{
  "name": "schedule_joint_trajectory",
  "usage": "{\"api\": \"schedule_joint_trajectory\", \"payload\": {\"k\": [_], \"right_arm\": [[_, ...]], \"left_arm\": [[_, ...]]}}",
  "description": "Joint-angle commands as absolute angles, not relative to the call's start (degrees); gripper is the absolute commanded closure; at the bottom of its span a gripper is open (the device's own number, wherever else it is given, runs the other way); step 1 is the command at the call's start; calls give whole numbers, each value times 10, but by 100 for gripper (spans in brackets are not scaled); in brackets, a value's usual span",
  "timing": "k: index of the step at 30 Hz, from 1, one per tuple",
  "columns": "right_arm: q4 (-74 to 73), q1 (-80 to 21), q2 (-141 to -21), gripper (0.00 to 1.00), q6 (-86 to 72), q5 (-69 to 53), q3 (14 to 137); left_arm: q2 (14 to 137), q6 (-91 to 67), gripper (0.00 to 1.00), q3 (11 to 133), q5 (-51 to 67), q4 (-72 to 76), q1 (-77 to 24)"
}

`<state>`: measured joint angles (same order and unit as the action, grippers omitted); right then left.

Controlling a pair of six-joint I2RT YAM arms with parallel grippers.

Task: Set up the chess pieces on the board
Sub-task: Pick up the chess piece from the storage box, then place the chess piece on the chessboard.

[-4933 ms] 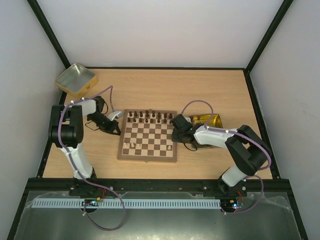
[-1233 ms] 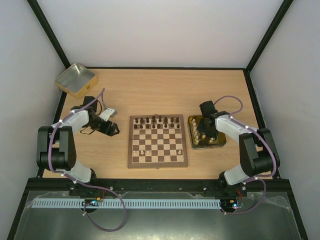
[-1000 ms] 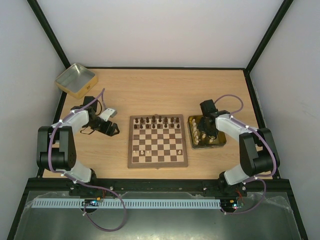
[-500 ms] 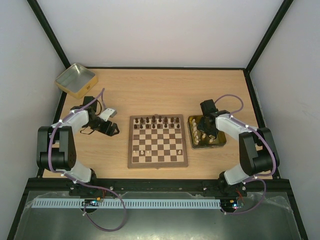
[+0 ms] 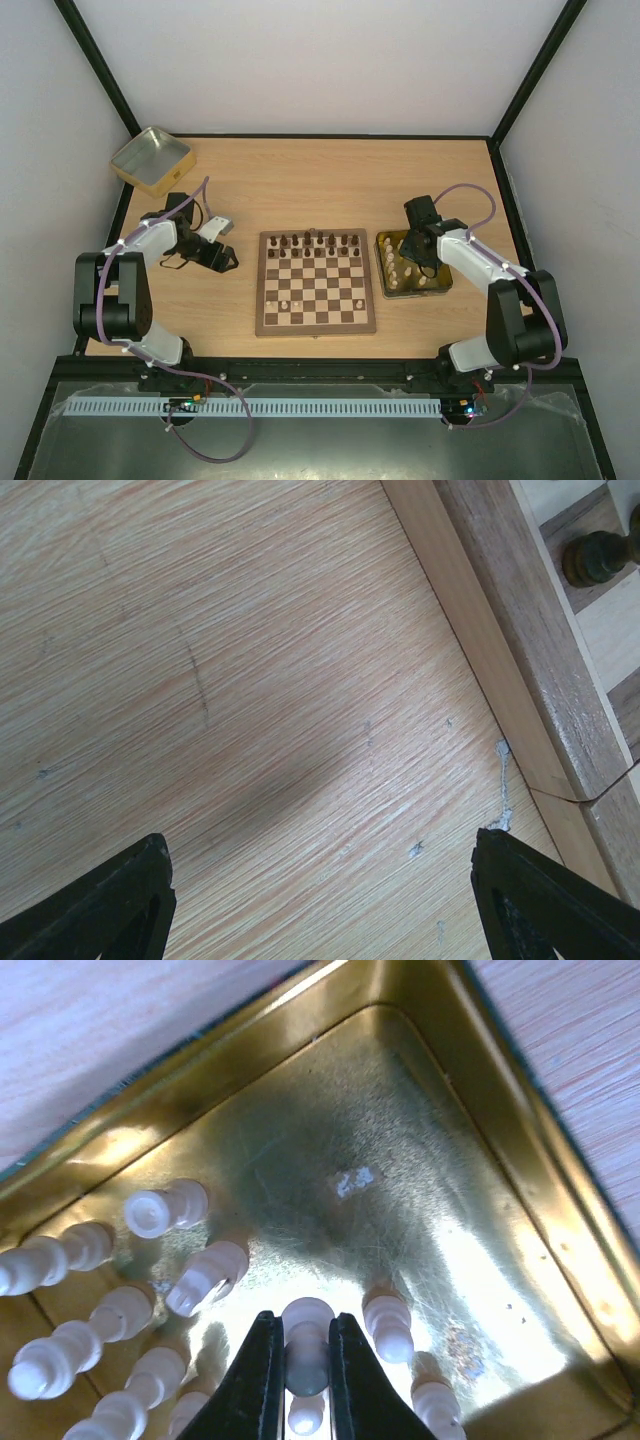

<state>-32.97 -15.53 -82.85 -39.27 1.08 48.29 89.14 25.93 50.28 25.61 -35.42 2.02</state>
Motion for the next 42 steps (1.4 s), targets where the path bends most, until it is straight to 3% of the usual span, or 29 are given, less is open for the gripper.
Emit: {"api": "schedule_joint_trajectory", "payload": {"k": [1, 12, 20, 42], "right_arm": [[-399, -179, -783, 98, -391, 60, 520], [-522, -427, -741, 98, -471, 110, 655], [-452, -573, -818, 98, -507, 61, 642], [-333, -646, -950, 98, -507, -39, 631]], "left_arm": [[896, 271, 19, 500, 268, -370, 25], [893, 263, 19, 499, 258, -363, 25], [889, 258, 19, 495, 248, -358, 26], [872, 271, 19, 484, 243, -363, 44]]}}
